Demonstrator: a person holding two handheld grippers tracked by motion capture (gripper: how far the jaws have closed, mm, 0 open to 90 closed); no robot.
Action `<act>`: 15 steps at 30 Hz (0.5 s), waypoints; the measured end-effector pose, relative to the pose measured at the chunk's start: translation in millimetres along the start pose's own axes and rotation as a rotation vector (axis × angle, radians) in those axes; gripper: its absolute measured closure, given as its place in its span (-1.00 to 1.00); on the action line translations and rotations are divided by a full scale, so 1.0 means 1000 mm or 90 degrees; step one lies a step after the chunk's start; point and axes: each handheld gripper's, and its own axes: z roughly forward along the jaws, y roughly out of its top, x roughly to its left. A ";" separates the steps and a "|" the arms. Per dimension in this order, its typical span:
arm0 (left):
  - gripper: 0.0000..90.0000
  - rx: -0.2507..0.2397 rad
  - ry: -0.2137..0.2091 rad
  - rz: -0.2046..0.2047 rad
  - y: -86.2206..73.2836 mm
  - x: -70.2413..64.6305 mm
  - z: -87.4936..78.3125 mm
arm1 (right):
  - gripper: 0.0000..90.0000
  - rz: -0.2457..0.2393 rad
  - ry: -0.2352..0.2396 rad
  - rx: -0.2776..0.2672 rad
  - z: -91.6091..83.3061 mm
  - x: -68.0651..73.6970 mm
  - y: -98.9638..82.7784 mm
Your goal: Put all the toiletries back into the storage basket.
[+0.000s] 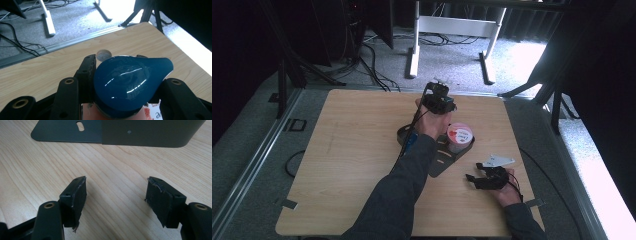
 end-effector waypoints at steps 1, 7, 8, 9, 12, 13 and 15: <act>0.18 -0.002 0.000 -0.002 0.000 -0.001 0.001 | -0.28 0.000 0.000 0.000 0.000 0.000 0.000; 0.18 -0.007 0.001 -0.005 0.000 -0.005 0.006 | -0.28 -0.002 0.000 0.001 0.000 0.000 0.000; 0.18 -0.008 0.011 -0.005 0.000 -0.006 0.008 | -0.28 -0.002 0.000 0.000 0.000 0.000 0.000; 0.18 -0.010 0.017 -0.007 0.000 -0.006 0.009 | -0.28 -0.002 0.001 0.000 0.000 0.000 0.000; 0.18 -0.008 0.021 -0.007 -0.001 -0.006 0.011 | -0.28 -0.001 0.001 0.000 0.000 0.000 0.000; 0.18 -0.006 0.022 -0.009 -0.001 -0.005 0.012 | -0.28 -0.003 0.001 0.000 0.000 0.000 0.000; 0.18 -0.005 0.025 -0.017 -0.001 -0.004 0.013 | -0.28 -0.004 0.001 0.000 0.000 0.000 0.000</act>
